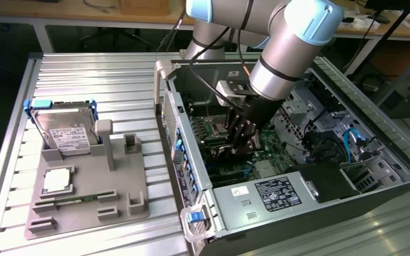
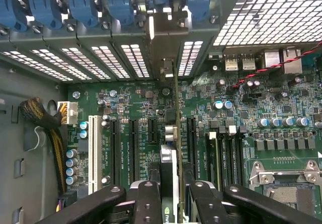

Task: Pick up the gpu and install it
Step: 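Press down on the gpu until it lock into place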

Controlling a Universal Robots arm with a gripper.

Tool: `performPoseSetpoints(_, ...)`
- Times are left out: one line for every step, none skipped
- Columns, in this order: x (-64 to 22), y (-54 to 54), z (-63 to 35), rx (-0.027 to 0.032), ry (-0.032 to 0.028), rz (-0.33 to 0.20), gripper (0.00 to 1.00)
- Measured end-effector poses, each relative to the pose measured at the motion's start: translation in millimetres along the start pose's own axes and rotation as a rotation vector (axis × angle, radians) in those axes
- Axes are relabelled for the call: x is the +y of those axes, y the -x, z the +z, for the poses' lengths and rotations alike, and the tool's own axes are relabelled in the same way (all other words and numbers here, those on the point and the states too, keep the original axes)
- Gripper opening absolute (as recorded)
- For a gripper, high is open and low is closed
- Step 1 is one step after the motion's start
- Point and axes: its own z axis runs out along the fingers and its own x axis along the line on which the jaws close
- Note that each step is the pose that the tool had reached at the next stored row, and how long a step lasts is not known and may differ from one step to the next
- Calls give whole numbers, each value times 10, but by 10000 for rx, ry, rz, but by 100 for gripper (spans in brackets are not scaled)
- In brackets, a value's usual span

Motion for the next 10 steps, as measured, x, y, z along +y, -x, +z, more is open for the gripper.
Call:
performPoseSetpoints(0, 0, 0, 0, -1, 0, 27)
performPoseSetpoints(0, 0, 0, 0, 0, 0, 27)
performPoseSetpoints(0, 0, 0, 0, -1, 0, 27)
performPoseSetpoints(0, 0, 0, -1, -1, 0, 27)
performPoseSetpoints(0, 0, 0, 0, -1, 0, 27)
performPoseSetpoints(0, 0, 0, -1, 0, 0, 27)
performPoseSetpoints(0, 0, 0, 0, -1, -1, 27)
performPoseSetpoints(-1, 2, 4, -14, -5, -1, 27)
performPoseSetpoints(-1, 1, 5, -13, -4, -1, 28)
performPoseSetpoints(0, 1, 0, -8, -3, 0, 34)
